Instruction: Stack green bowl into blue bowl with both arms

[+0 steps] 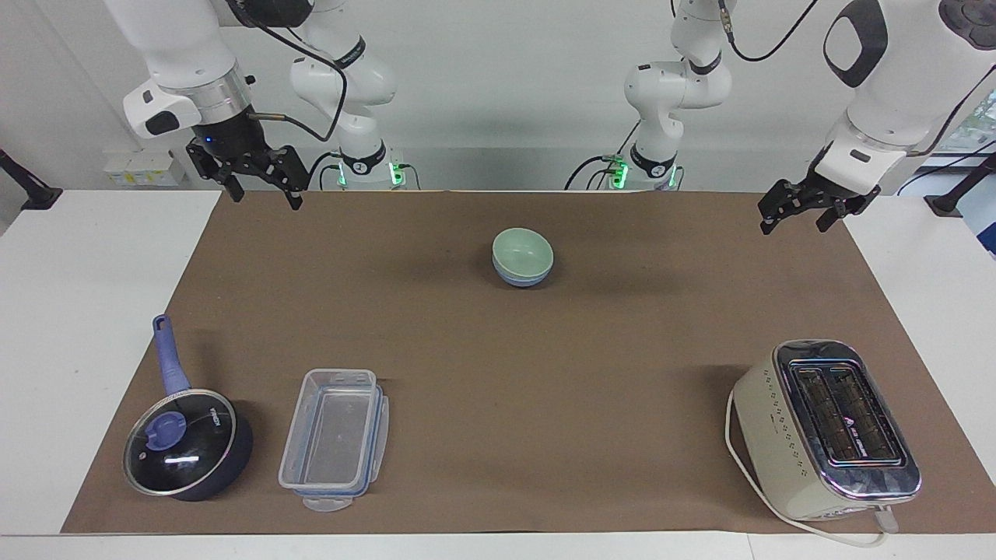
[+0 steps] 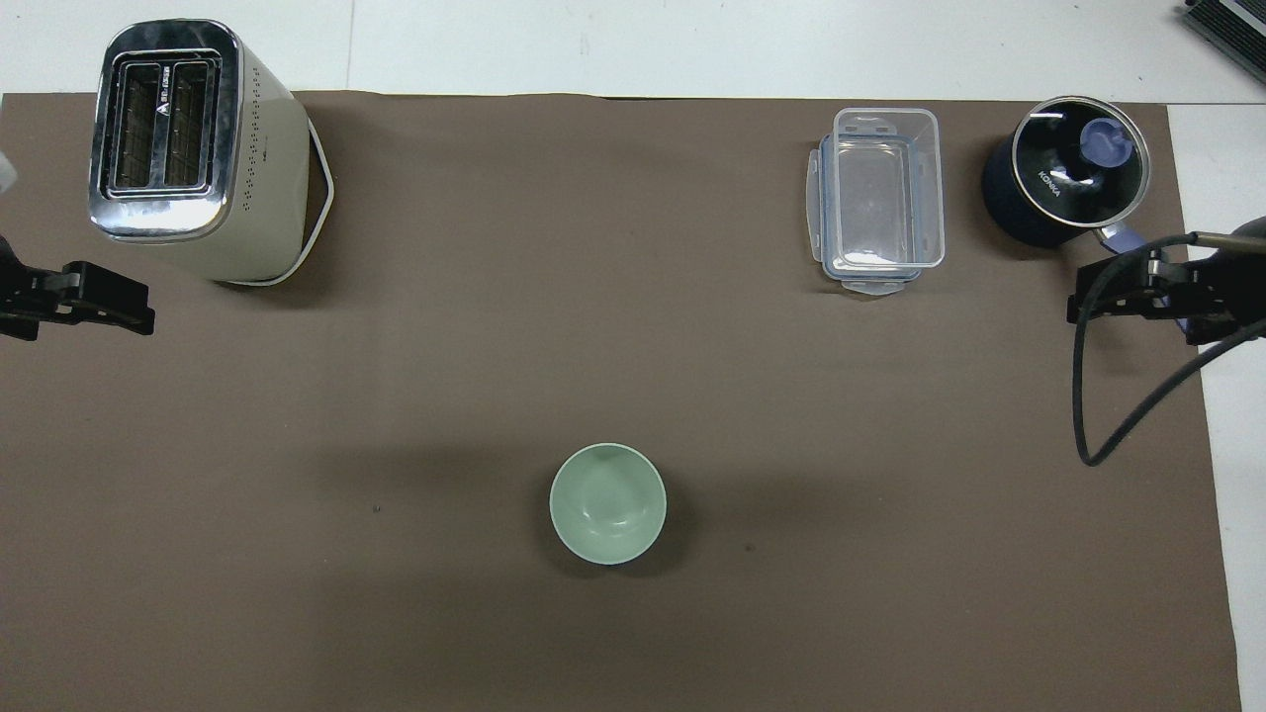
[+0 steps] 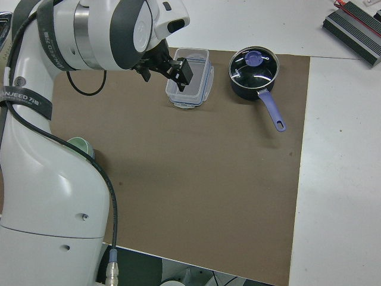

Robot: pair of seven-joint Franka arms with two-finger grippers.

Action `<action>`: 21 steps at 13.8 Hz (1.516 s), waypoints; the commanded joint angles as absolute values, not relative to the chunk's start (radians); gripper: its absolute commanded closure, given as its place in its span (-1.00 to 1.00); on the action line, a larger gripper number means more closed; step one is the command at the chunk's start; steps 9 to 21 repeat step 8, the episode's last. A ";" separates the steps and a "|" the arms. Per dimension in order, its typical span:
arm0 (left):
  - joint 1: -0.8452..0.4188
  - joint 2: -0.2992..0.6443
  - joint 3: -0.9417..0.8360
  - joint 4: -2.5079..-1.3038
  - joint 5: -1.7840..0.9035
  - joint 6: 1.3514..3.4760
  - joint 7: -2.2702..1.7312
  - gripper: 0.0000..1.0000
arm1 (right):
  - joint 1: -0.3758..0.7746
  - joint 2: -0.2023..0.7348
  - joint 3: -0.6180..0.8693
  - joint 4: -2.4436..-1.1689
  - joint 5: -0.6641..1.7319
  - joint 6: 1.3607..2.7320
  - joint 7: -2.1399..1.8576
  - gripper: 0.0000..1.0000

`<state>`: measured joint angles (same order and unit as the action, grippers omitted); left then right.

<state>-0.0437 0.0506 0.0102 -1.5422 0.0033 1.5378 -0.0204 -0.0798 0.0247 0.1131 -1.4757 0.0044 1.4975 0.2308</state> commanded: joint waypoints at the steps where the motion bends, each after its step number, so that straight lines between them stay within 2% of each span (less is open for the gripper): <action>1: -0.051 0.060 0.015 -1.516 0.021 1.514 -0.021 -1.00 | -0.078 -0.011 0.123 -1.522 -0.014 1.508 0.225 -1.00; 21: -0.051 0.060 0.015 -1.516 0.021 1.514 -0.021 -1.00 | -0.078 -0.026 0.129 -1.545 -0.014 1.511 0.236 -1.00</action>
